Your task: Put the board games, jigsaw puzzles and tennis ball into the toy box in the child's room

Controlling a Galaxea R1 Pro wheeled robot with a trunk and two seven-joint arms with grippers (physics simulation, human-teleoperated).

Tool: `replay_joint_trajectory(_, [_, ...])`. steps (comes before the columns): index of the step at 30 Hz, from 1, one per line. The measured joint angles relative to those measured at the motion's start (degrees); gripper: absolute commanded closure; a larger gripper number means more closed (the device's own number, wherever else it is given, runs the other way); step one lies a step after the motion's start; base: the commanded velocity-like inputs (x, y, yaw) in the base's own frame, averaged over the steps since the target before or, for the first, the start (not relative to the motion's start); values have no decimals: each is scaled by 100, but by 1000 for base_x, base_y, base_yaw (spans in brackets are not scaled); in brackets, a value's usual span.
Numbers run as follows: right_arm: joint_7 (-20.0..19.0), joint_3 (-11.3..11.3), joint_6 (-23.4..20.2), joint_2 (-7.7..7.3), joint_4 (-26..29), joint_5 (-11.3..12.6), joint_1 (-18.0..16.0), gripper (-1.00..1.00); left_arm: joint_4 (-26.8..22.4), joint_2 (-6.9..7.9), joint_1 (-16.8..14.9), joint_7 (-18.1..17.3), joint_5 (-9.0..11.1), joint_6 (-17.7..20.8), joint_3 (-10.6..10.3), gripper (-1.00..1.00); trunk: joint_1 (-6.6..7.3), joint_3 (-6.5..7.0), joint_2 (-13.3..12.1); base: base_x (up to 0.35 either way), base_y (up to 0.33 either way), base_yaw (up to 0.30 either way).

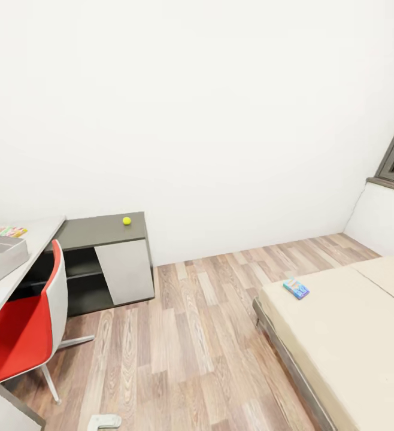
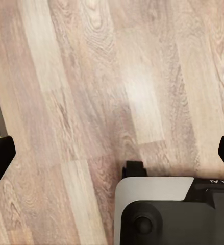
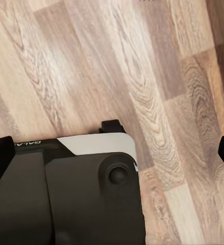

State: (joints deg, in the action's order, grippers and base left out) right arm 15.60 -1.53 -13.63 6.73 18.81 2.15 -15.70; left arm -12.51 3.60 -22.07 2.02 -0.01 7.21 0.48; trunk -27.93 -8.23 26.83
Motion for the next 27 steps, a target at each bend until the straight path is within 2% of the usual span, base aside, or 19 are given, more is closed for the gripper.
replay_joint_trajectory(17, [2,0,0,0,-2,7,0,-100,0,-1,0,-1,-5,-1,-7,-100,1,0,0,286,82,-281])
replay_joint_trajectory(27, [-1,0,5,3,-3,2,0,-100,0,-5,0,0,-4,0,-8,-100,1,0,0,297,144,-265])
